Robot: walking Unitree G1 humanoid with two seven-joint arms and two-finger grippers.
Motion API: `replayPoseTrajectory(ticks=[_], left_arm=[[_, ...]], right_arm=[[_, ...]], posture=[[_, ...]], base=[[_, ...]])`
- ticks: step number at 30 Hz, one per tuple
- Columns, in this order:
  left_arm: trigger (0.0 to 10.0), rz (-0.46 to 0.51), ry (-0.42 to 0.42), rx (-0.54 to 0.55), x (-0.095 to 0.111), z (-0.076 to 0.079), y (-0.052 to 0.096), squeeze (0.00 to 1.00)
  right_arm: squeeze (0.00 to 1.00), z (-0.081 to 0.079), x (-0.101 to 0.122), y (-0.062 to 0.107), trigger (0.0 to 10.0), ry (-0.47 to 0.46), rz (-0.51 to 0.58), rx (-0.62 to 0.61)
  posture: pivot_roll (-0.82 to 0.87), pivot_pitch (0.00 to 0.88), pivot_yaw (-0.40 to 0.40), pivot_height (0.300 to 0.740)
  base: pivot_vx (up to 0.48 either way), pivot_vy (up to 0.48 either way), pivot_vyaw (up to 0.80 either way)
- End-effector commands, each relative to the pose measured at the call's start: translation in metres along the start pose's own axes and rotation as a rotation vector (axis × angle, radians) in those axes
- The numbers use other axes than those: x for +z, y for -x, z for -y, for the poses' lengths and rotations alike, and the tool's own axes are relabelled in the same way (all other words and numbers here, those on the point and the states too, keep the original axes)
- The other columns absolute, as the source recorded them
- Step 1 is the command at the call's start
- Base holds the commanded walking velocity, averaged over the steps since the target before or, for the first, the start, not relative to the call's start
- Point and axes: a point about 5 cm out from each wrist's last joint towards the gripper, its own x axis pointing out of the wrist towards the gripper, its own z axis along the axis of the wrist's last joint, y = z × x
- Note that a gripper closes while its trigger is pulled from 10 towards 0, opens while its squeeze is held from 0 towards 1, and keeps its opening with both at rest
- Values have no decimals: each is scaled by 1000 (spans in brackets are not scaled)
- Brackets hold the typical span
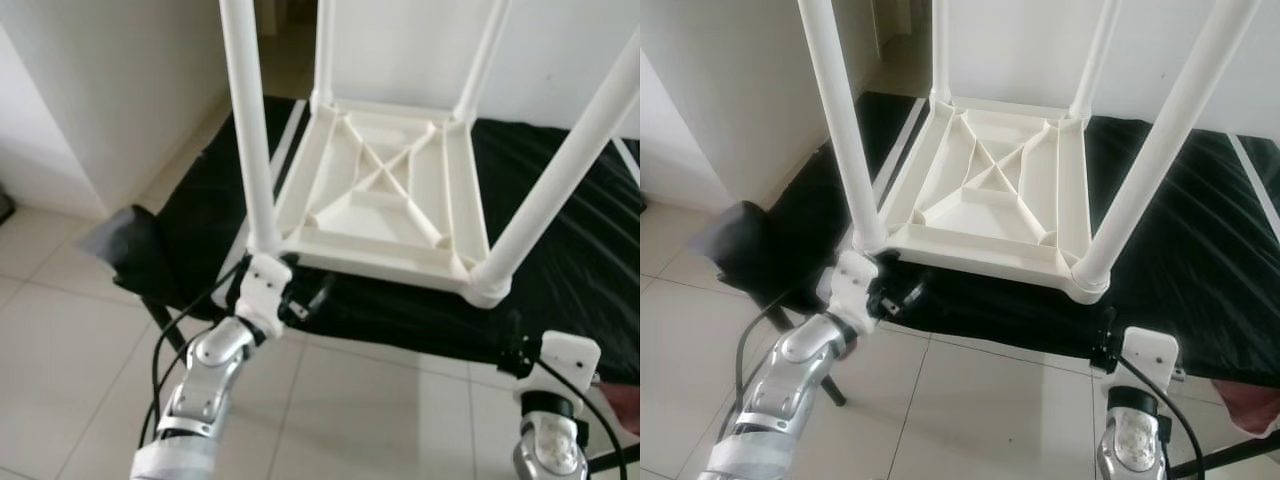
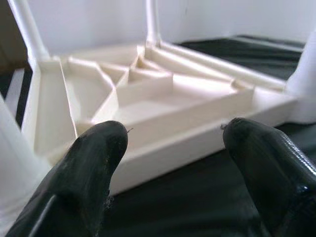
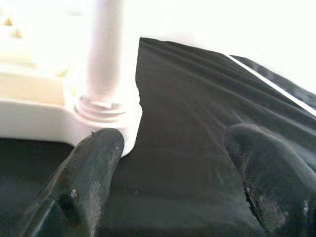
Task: Building children table
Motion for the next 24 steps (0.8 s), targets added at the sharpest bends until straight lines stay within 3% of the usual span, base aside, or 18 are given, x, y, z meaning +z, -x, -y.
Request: replayPoseTrajectory(ticks=[1,9,17,24], left_arm=[[10000,13,-3,-46,1,4,3,0],[10000,32,-58,-139,7,11,5,0],[10000,-56,-45,-159,-2,7,3,0],[10000,-23,-64,-291,8,26,0,0]], right_arm=[[0,2,-2,3,10000,-10,-14,13],[0,-4,7,-1,10000,-38,12,73],[0,-4,12,-9,10000,-32,32,63],[0,-14,22,-28,10000,-75,65,130]], posture=[[-8,37,-2,740],[1,31,-1,740],[-8,28,16,740],[-18,32,28,740]], base=[[0,0,0],[0,0,0],[0,0,0],[0,0,0]])
